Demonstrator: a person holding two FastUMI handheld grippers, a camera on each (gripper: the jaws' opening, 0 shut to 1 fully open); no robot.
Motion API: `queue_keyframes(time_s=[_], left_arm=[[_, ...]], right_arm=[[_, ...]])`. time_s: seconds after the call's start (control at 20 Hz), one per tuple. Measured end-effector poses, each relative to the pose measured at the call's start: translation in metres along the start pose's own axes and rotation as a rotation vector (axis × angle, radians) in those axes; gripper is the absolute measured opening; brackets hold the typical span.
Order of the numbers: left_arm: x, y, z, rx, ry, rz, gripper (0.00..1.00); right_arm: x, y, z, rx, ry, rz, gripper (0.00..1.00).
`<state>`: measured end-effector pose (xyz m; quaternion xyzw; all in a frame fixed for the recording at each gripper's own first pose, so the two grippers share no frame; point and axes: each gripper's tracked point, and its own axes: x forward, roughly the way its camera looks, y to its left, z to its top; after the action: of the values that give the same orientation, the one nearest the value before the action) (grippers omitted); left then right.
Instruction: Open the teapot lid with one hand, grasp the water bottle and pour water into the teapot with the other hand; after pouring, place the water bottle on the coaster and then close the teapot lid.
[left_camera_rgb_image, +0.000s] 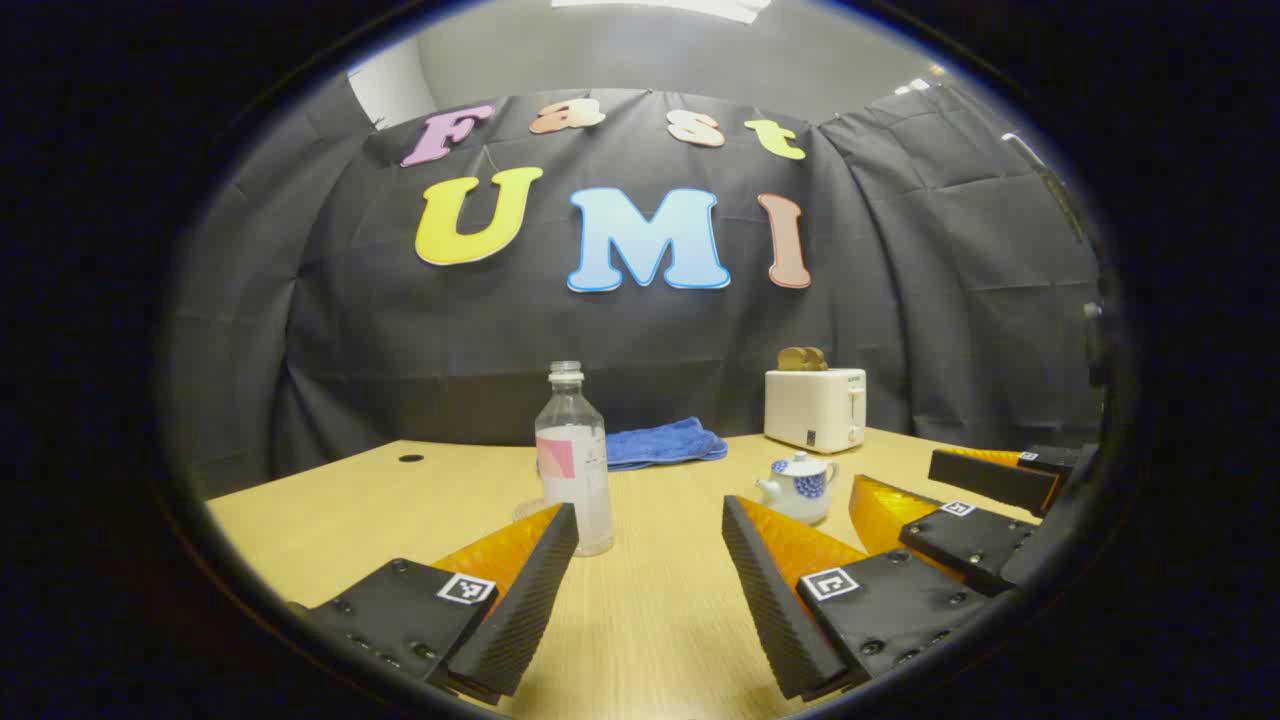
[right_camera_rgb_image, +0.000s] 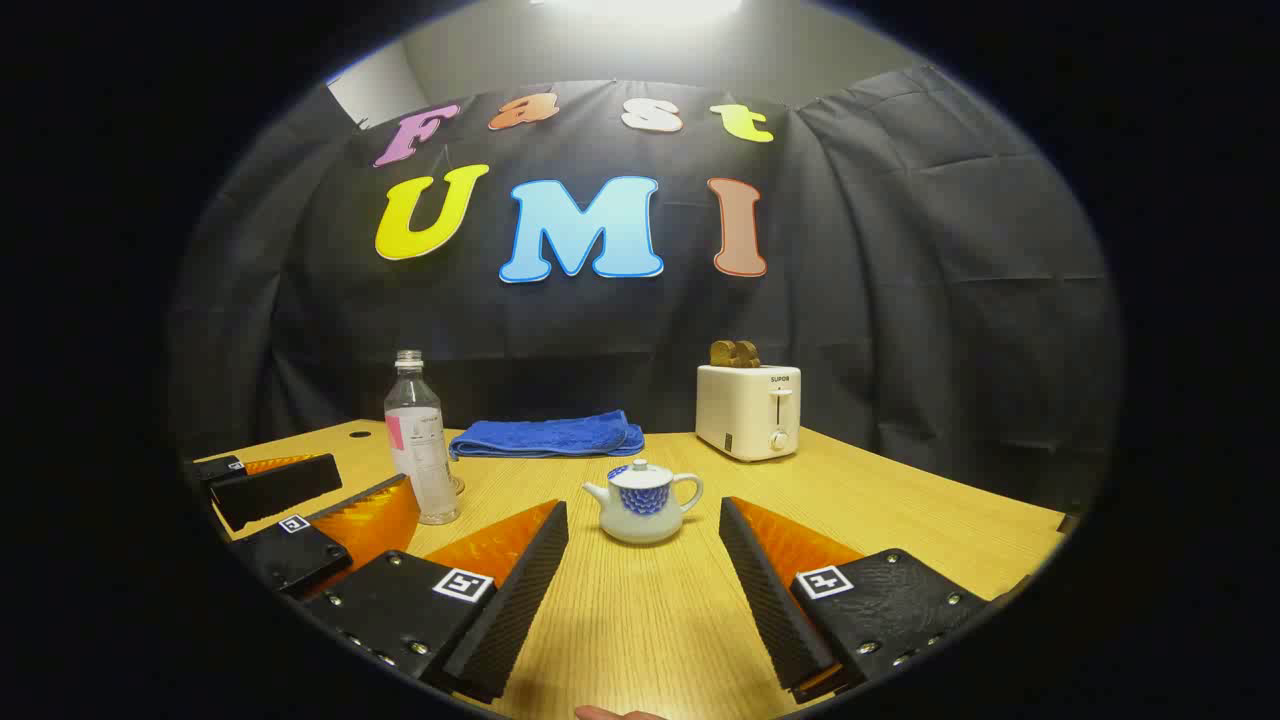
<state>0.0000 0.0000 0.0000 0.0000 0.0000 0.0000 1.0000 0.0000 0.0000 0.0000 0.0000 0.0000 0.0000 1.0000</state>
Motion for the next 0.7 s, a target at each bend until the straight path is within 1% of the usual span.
queue_keyframes(time_s=[0.05,0.25,0.35,0.7], left_arm=[[-0.0006,0.0002,-0.0004,0.000,0.000,0.004,1.00],[0.0000,0.0004,-0.0004,0.003,0.003,0.007,1.00],[0.0000,0.0005,-0.0006,0.002,0.003,0.007,1.00],[-0.0005,0.0004,-0.0008,0.001,0.005,0.006,1.00]], right_arm=[[-0.0003,0.0030,-0.0001,-0.001,-0.002,0.018,0.94],[-0.0007,0.0030,-0.0005,-0.002,-0.001,0.021,0.95],[-0.0005,0.0058,-0.0004,-0.002,0.000,0.038,0.95],[-0.0009,0.0059,-0.0004,-0.002,0.000,0.039,0.94]])
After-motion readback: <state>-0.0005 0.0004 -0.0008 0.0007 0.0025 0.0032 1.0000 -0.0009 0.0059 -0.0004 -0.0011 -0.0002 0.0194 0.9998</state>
